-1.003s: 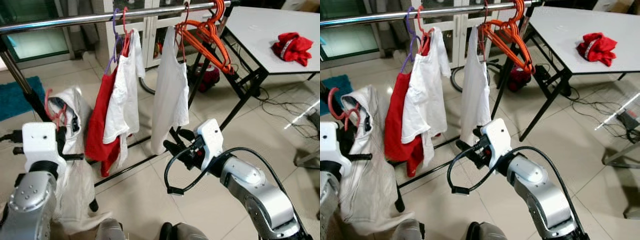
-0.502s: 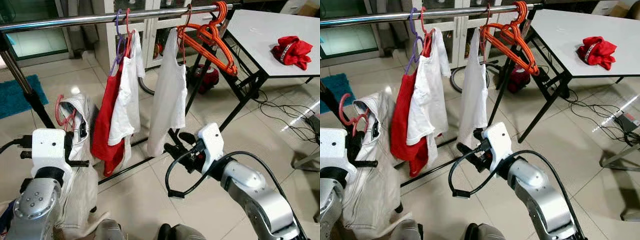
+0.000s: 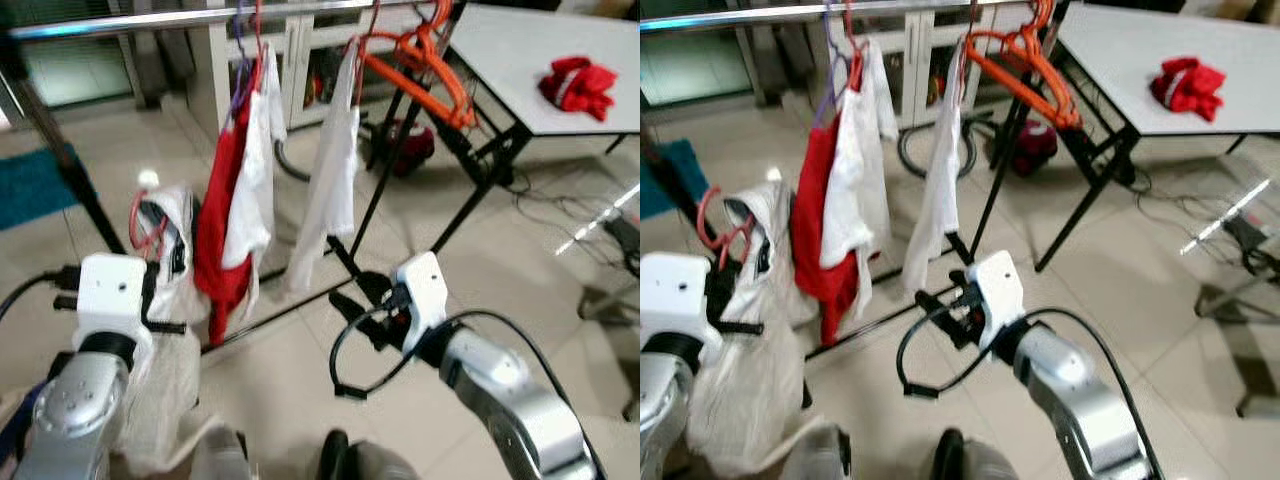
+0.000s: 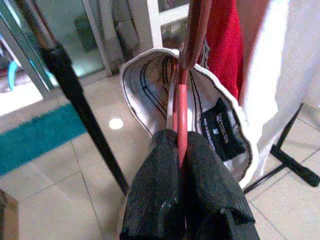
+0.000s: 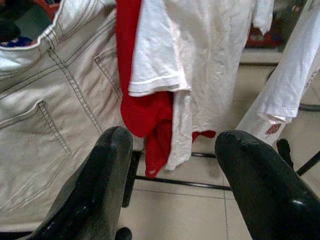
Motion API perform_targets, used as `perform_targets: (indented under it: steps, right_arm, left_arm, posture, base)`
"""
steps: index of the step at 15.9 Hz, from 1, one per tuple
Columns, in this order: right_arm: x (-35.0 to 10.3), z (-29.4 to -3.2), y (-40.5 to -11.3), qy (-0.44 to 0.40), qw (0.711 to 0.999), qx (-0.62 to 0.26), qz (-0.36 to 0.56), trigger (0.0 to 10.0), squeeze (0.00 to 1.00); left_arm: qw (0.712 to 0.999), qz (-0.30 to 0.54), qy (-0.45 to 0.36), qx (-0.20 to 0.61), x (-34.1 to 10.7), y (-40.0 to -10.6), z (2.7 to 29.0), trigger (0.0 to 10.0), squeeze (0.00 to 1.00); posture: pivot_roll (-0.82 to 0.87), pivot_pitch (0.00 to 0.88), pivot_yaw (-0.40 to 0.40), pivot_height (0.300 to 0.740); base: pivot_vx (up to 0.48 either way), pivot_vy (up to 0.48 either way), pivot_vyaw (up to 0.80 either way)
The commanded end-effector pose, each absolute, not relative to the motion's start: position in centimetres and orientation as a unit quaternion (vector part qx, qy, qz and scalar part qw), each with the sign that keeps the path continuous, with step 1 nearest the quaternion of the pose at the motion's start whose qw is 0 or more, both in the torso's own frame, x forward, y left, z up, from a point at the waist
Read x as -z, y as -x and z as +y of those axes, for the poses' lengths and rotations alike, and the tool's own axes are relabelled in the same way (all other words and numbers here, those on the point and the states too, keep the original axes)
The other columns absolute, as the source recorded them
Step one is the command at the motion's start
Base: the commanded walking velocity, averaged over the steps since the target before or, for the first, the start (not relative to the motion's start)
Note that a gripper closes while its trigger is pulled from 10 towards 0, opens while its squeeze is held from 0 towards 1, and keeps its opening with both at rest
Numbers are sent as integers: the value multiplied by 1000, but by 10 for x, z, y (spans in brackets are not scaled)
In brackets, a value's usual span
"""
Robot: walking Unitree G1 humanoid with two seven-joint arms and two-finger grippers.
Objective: Hang hanger
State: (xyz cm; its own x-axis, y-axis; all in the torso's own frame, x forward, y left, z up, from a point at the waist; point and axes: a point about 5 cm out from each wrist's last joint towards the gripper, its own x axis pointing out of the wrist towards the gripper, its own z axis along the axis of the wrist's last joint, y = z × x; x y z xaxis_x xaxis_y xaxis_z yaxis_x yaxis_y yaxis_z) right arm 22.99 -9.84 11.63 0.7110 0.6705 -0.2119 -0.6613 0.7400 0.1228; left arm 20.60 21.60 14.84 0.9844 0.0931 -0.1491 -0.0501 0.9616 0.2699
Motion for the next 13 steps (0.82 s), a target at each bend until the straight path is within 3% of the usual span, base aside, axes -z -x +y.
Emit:
perform_targets:
  steps: [1,3,6,9,13]
  right_arm:
    - [-118,-105,-233,-9,931,-346,118,10000,0]
    - [-117,-106,-233,-8,933,-340,119,10000,0]
    - [-115,-110,-234,-8,940,-319,119,10000,0]
    - [-115,-112,-231,-6,942,-312,120,10000,0]
    - [-115,-117,-233,-9,948,-295,119,10000,0]
  left_arm:
    - [990,37,-136,-24,-163,-207,209,10000,0]
    - [989,37,-146,-11,-162,-211,207,10000,0]
    - [987,44,-132,77,-150,-221,182,10000,0]
    - [983,39,-125,125,-142,-221,167,10000,0]
    - [976,37,-165,135,-139,-219,167,10000,0]
  posture:
    - [99,75,-90,740]
    - [95,77,-87,740]
    - [86,72,-81,740]
    - [72,69,-75,740]
    - [71,73,-92,740]
  base:
    - [-292,0,0]
    - [-279,0,0]
    - [0,0,0]
    - [0,0,-696]
    - [0,0,-781]
